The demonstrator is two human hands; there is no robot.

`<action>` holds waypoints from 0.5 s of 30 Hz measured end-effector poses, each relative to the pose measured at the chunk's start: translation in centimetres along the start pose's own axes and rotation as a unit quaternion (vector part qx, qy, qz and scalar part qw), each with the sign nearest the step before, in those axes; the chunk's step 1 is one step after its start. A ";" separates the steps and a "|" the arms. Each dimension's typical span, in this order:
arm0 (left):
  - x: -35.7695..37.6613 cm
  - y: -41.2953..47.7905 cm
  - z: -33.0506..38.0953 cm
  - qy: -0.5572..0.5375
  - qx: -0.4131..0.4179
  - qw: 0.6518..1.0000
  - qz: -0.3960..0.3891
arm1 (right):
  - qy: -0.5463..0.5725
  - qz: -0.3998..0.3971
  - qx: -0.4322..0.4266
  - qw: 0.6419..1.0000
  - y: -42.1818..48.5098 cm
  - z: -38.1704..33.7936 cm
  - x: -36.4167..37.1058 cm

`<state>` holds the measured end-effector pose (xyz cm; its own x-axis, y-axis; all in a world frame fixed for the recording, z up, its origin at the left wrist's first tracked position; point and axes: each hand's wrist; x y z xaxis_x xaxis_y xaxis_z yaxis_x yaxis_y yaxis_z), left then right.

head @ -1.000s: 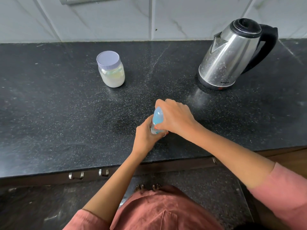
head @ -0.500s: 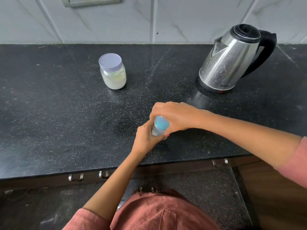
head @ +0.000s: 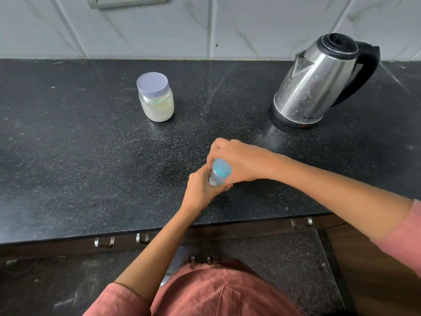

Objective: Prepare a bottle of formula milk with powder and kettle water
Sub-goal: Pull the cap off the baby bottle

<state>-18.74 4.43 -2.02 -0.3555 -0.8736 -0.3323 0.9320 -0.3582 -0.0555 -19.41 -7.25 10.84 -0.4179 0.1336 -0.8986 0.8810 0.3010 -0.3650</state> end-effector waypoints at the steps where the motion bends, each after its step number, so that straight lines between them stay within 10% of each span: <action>1: 0.0 0.0 0.1 -0.004 0.004 1.000 0.001 | 0.015 0.017 0.017 1.000 -0.1 0.1 -0.1; 15: 0.2 -0.1 -0.3 -0.023 -0.009 1.000 0.003 | 0.024 0.025 0.012 0.999 -0.4 0.0 -0.5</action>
<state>-18.87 4.38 -2.37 -0.3531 -0.8897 -0.2894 0.9348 -0.3478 -0.0715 -19.50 -7.41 11.47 -0.3826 0.1925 -0.9036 0.9058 0.2706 -0.3259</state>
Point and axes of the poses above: each hand's wrist, its own y-axis towards the middle knuckle, its own x-axis out of the palm, z = x × y, and after that the axes turned 3 degrees about z, right-handed
